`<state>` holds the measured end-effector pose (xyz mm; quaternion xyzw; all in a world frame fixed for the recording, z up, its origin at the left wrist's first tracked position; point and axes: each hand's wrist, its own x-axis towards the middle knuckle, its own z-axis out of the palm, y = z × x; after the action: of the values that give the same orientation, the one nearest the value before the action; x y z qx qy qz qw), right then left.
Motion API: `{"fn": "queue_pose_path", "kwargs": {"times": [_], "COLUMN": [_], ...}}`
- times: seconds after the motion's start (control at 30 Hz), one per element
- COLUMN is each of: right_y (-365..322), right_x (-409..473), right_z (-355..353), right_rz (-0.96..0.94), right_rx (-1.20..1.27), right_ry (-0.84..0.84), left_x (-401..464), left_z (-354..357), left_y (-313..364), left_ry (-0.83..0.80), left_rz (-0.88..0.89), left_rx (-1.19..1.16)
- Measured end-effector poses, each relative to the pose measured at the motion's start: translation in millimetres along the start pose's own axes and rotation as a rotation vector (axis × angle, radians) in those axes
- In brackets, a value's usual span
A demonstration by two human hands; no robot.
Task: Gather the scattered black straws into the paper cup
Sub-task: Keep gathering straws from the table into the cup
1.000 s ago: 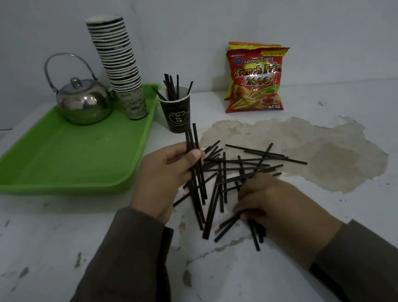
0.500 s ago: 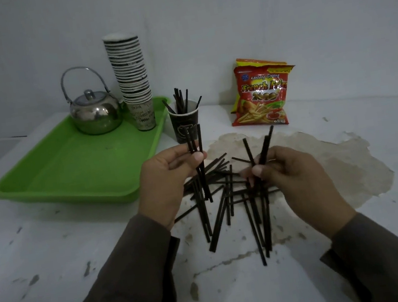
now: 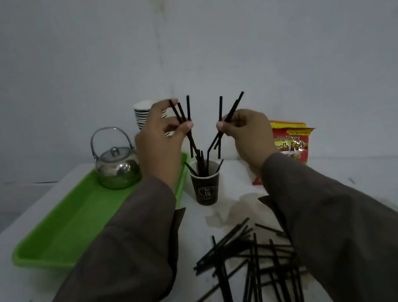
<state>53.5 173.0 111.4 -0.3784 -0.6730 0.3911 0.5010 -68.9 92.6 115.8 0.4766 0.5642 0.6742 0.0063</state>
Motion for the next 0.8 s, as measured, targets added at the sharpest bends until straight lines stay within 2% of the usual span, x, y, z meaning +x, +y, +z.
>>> {"fn": "queue_pose_path", "kwargs": {"times": [0.27,0.4,0.5,0.63,0.8], "right_y": [57.0,75.0,72.3,55.9,39.1], "right_x": [19.2,17.4,16.7,15.2,0.1], "right_z": [45.1,49.2,46.1,33.9,7.5], "right_rz": [0.095,0.161,0.148,0.020,-0.095], "right_rx": [-0.209,-0.486,-0.558,-0.523,-0.419], "right_ry": [0.103,0.002,-0.079,-0.107,-0.097], "left_x": [3.5,-9.5,-11.5,-6.2,-13.0], "left_z": [32.8,40.4,40.7,37.1,20.3], "left_y": [-60.2,-77.6,-82.6,-77.5,-55.0], "left_ry": [-0.038,-0.130,-0.242,-0.334,-0.312], "left_rz": [-0.168,-0.261,-0.292,-0.236,-0.096], "left_rx": [0.008,0.123,0.200,0.350,0.474]}}
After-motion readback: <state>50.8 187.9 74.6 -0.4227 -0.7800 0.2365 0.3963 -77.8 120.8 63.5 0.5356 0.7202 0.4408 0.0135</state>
